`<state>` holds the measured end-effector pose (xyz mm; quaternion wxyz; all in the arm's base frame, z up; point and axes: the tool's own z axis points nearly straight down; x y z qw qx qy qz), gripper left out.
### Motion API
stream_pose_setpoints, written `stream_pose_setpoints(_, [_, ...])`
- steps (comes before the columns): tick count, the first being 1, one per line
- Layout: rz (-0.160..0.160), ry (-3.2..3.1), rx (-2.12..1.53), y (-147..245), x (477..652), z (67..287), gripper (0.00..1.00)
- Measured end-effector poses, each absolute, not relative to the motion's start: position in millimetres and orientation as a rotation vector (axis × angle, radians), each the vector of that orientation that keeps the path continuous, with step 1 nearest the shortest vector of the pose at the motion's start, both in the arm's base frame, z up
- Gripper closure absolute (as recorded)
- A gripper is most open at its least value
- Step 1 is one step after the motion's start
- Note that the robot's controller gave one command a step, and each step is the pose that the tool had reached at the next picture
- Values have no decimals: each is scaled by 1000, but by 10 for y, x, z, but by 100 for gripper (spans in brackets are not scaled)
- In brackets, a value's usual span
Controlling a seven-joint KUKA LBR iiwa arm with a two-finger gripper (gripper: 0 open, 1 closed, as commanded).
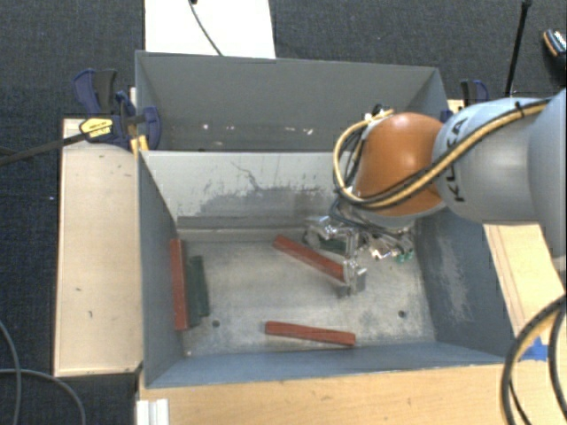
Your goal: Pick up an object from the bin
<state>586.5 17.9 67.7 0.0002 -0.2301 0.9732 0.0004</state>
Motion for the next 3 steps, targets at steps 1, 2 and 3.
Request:
stream_pose_setpoints(1, [1, 3047, -723, 207, 5891, 733, 100])
stream_pose_setpoints(2, [1, 3053, -722, 200, 5872, 709, 0])
stream_pose_setpoints(3, [1, 3054, -719, 199, 5873, 710, 100])
